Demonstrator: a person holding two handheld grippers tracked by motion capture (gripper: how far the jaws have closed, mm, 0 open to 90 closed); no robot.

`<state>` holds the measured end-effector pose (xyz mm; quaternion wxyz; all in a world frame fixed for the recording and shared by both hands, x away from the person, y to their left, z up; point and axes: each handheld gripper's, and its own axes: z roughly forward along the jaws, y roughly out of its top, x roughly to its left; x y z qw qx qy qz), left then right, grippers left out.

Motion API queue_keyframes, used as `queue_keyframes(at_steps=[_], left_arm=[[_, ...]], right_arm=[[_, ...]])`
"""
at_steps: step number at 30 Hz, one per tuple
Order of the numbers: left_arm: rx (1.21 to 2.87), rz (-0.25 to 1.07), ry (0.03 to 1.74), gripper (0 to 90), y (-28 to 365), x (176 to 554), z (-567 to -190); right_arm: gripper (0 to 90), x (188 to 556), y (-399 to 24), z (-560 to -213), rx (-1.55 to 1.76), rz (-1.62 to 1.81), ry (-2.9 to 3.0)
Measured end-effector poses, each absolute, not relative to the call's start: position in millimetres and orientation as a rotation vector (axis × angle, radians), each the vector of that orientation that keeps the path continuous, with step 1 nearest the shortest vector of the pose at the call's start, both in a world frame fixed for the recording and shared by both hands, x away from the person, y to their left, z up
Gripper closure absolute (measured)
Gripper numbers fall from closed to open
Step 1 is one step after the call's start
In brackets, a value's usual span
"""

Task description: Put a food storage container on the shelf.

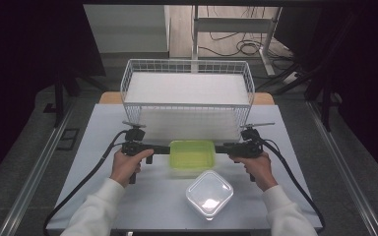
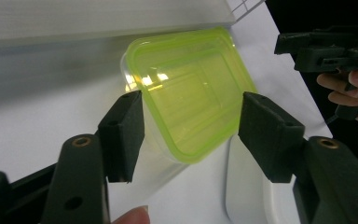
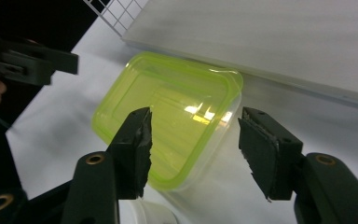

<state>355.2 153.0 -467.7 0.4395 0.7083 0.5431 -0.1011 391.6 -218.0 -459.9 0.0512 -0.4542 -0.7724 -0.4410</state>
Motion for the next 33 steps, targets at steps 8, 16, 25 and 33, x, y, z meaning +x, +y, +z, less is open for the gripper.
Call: queue_keyframes(at_steps=[8,16,25,33], left_arm=[[1.748,-0.299,1.384,46.6,151,366,-485],[1.721,-0.366,1.384,50.2,148,373,-501],[1.718,-0.414,1.389,58.0,145,377,-513],[1.665,-0.47,1.43,73.9,143,381,-520]], right_arm=[[47.7,402,-213,-476,-1.416,-1.28,-2.327],[54.3,405,-205,-491,-1.417,-1.218,-2.297],[63.1,410,-202,-501,-1.452,-1.186,-2.249],[72.4,412,-202,-507,-1.448,-1.175,-2.151]])
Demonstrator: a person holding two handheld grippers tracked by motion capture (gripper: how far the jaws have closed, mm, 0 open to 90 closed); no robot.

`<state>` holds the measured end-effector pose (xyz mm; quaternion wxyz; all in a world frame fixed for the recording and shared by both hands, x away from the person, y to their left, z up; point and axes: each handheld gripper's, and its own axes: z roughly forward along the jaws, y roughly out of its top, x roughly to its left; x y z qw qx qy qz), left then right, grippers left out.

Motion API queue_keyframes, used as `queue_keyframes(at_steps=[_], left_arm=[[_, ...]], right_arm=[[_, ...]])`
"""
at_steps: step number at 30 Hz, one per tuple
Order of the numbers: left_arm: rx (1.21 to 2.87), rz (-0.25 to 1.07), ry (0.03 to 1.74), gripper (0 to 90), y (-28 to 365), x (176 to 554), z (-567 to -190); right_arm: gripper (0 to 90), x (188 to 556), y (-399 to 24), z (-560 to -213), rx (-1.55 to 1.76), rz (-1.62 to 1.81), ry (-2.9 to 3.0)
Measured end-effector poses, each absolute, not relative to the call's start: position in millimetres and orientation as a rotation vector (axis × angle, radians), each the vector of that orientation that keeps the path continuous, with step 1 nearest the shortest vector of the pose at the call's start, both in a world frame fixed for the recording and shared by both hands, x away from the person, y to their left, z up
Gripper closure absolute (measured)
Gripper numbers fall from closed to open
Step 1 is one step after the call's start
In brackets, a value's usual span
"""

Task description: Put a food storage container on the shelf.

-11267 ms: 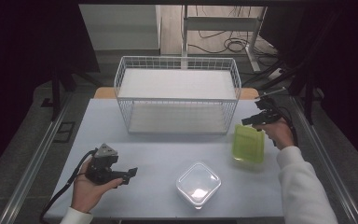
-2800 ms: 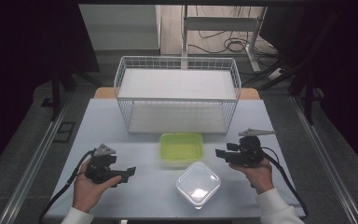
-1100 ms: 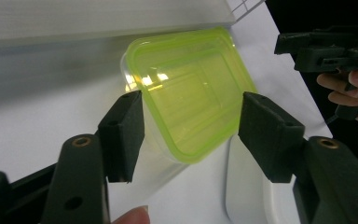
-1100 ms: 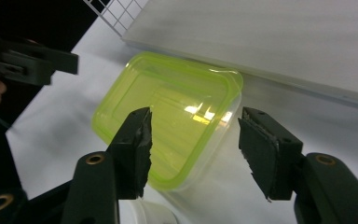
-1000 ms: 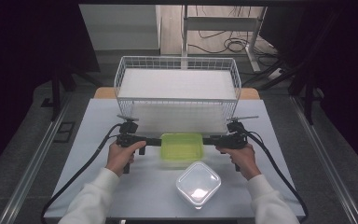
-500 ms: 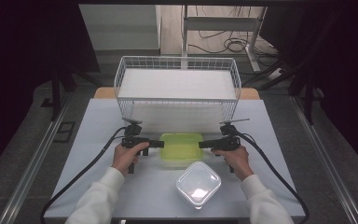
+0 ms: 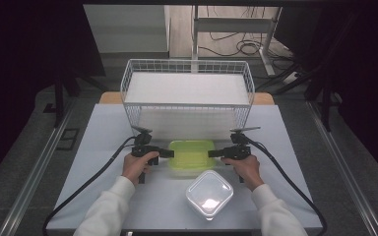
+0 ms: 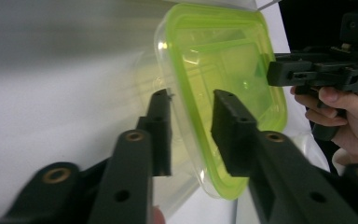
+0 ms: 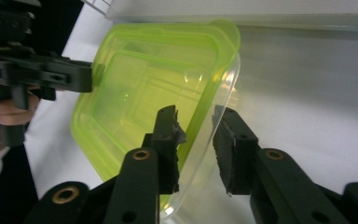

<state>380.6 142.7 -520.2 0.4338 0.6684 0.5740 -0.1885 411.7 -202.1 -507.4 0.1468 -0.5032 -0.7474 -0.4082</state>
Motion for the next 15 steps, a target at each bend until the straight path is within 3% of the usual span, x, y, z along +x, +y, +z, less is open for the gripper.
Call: queue_keyframes(at_steps=[6,15], left_arm=[[1.638,-0.484,1.415,76.0,141,380,-521],[1.647,-0.4,1.343,79.6,143,373,-505]], right_arm=[[74.6,411,-207,-507,-1.478,-1.191,-2.115],[79.1,405,-209,-494,-1.447,-1.29,-2.153]])
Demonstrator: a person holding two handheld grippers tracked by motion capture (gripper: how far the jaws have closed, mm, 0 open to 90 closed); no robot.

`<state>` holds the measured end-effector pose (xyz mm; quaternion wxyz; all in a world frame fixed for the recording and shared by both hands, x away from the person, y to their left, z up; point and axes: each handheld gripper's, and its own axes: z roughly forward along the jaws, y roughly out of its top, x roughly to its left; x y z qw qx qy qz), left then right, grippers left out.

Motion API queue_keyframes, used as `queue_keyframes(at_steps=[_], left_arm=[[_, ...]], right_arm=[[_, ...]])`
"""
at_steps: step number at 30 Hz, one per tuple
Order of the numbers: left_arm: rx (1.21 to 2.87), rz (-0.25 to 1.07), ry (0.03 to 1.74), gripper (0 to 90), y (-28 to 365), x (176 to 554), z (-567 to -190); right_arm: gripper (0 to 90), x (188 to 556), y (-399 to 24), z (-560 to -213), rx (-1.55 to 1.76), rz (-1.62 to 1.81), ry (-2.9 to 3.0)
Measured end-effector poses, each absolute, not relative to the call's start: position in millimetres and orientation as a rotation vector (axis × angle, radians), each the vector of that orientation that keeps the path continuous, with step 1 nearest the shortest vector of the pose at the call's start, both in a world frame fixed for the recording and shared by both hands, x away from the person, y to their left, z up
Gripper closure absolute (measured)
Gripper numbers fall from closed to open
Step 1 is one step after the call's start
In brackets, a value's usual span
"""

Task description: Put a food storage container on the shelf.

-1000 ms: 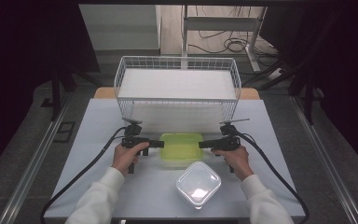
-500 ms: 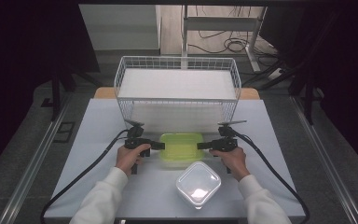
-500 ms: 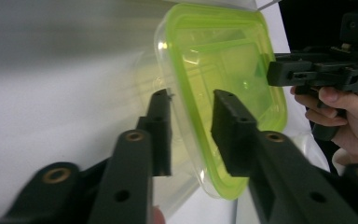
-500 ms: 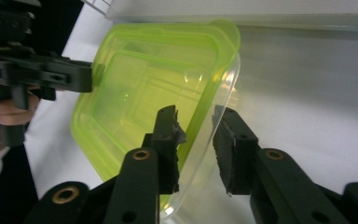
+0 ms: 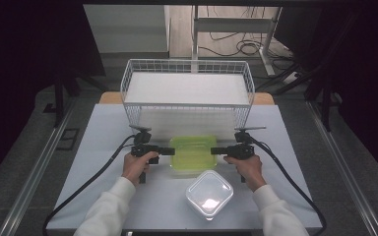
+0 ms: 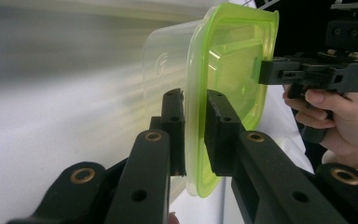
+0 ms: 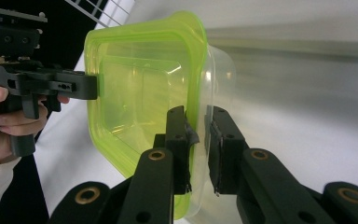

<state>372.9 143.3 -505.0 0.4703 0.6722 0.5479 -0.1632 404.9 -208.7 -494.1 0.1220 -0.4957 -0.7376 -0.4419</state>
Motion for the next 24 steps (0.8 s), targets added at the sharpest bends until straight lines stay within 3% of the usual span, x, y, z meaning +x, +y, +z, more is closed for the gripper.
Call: queue_keyframes(at_steps=[24], left_arm=[[1.626,-0.286,1.2,79.3,156,344,-455]], right_arm=[[79.0,380,-203,-442,-1.283,-1.499,-2.269]])
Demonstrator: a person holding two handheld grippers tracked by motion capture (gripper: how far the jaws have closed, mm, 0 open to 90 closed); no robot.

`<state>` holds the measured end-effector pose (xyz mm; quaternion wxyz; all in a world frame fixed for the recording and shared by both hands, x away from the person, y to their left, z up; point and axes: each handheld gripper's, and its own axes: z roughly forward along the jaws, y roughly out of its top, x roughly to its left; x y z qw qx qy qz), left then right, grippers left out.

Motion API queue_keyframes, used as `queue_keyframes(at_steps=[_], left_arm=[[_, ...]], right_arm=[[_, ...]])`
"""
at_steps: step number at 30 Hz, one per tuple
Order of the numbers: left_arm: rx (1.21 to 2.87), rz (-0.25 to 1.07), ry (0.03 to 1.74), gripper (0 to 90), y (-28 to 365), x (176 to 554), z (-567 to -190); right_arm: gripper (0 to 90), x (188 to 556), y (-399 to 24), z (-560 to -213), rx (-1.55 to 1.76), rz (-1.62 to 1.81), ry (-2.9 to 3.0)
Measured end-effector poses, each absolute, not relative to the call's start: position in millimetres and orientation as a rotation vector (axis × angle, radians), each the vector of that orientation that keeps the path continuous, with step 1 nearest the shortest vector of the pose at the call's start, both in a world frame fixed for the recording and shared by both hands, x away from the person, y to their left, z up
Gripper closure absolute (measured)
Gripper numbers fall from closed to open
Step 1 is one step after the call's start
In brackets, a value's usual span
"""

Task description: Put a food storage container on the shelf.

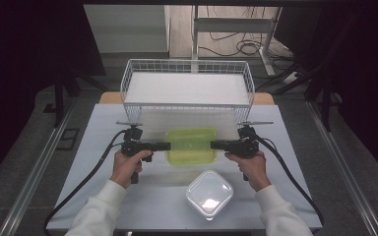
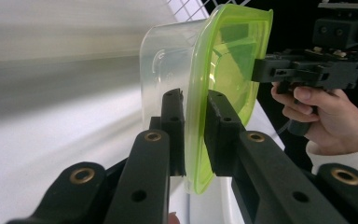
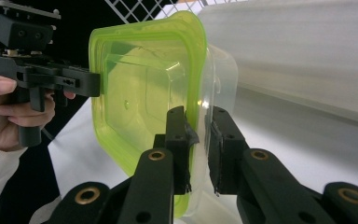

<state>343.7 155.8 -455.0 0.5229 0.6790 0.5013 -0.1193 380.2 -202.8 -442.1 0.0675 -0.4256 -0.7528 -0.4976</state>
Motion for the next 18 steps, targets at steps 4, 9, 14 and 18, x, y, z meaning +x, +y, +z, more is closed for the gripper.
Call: queue_keyframes(at_steps=[4,9,14,18], left_arm=[[1.631,-0.267,1.188,79.4,157,341,-449],[1.627,-0.241,1.153,79.4,158,336,-434],[1.628,-0.224,1.136,79.4,161,333,-424],[1.626,-0.212,1.126,79.4,163,331,-418]], right_arm=[[79.0,377,-202,-436,-1.263,-1.517,-2.288],[78.9,372,-202,-423,-1.235,-1.564,-2.303],[78.7,368,-201,-412,-1.2,-1.609,-2.31],[78.5,365,-199,-405,-1.182,-1.625,-2.311]])
